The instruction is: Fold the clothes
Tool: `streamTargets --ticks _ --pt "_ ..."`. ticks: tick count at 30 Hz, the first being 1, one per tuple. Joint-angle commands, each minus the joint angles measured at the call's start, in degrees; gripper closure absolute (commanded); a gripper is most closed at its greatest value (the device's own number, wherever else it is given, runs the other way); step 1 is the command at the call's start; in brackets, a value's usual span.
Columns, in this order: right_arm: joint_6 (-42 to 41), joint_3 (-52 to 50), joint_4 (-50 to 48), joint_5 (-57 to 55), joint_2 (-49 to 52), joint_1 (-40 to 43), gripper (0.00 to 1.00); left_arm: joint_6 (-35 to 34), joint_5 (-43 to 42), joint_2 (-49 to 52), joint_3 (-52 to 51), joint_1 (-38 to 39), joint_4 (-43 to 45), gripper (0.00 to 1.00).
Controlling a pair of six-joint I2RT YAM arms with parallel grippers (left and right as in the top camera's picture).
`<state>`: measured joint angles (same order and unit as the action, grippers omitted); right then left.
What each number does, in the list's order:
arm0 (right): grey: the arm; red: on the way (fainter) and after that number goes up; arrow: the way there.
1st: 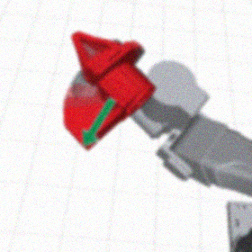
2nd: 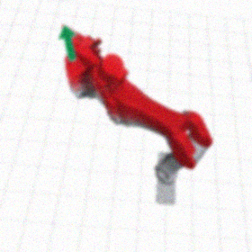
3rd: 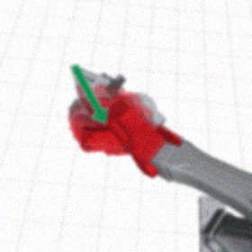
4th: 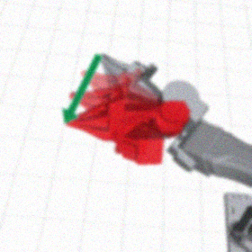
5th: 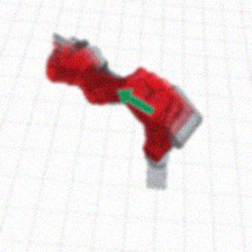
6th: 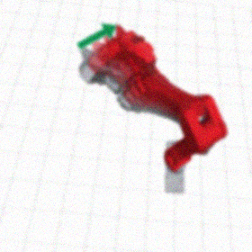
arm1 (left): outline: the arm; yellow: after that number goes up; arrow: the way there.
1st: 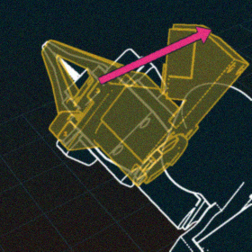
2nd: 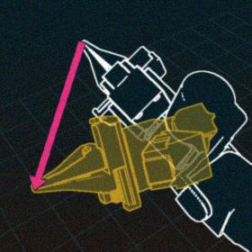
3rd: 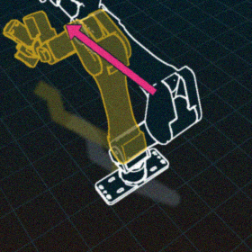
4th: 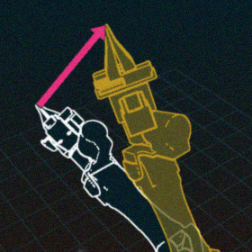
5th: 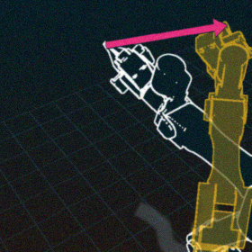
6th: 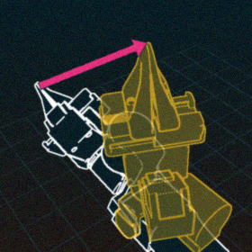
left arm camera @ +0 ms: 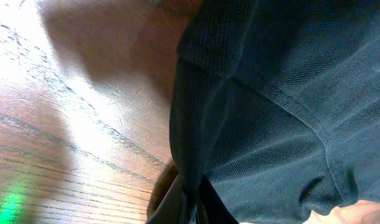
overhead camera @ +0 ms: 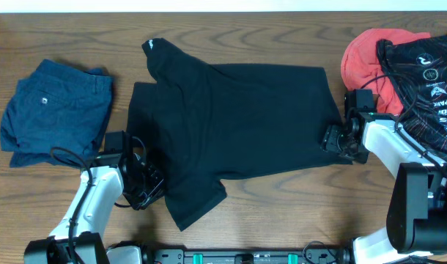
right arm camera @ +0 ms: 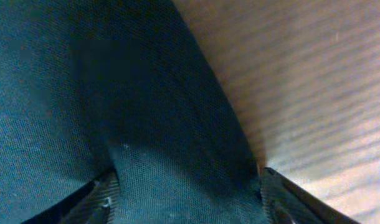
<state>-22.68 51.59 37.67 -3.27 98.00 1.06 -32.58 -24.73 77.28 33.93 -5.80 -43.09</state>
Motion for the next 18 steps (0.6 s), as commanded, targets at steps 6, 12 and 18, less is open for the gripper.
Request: streamTargets --ticks 6,12,18 --pt "-6.0 -1.1 6.5 -5.8 1.7 0.4 0.99 3.7 1.4 -0.3 0.3 -0.3 -2.3 0.94" --pt "-7.4 -1.1 11.5 -7.9 1.7 0.4 0.98 4.7 2.1 -0.3 0.3 -0.3 -4.2 0.94" --pt "-7.5 -1.0 10.6 -7.9 1.7 0.4 0.91 5.2 2.1 -0.3 0.3 -0.3 -3.1 0.94"
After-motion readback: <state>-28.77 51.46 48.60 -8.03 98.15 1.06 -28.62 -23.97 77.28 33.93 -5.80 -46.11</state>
